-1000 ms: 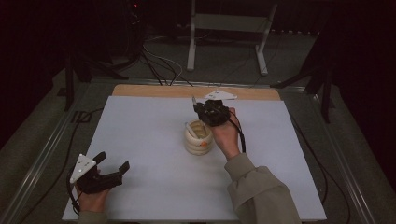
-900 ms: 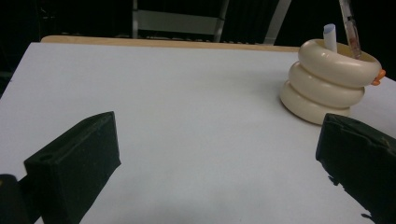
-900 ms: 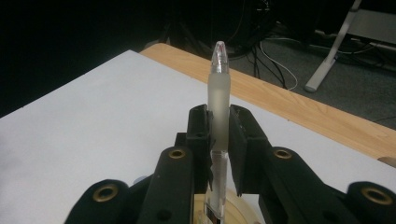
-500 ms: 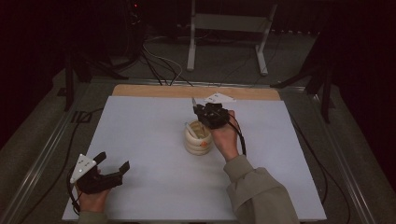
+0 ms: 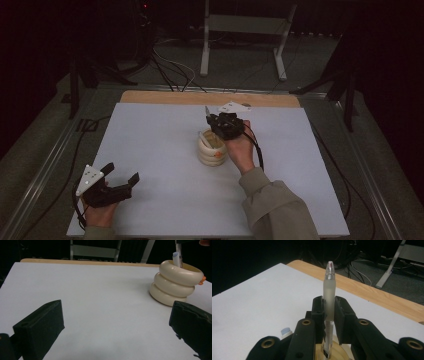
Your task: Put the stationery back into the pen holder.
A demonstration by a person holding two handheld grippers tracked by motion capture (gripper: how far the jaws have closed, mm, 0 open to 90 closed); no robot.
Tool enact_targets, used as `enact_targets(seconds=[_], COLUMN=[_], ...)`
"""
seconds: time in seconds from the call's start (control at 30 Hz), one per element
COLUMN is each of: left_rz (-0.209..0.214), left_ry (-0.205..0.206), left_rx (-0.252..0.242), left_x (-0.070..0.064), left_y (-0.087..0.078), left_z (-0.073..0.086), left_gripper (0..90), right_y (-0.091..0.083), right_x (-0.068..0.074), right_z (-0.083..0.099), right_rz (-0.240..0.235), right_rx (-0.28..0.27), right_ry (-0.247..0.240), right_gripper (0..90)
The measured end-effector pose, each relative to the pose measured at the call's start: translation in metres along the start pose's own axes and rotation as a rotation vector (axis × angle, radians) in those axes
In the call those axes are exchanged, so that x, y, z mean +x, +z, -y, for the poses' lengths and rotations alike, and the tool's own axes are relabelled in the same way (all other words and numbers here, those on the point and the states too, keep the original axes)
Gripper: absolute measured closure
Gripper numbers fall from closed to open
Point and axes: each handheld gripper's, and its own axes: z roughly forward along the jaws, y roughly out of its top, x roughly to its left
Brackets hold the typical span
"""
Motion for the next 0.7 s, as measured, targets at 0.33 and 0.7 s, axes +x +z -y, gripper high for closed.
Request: enact_targets(seconds=[0.33,0.7], left_rz=[0.001,0.001], left_ry=[0.0,0.0], left_rx=[-0.001,-0.001], left_x=[0.0,0.0], left_y=[0.0,0.0], left_z=[0.0,0.0], left_gripper=[0.2,0.1], right_y=[0.003,0.006], right_x=[0.001,0.001], right_z=[0.006,0.017], right_rz=[-0.002,-0.002], right_rx=[0.012,0.032], right_ry=[-0.002,0.008], right_gripper=[79.0,79.0])
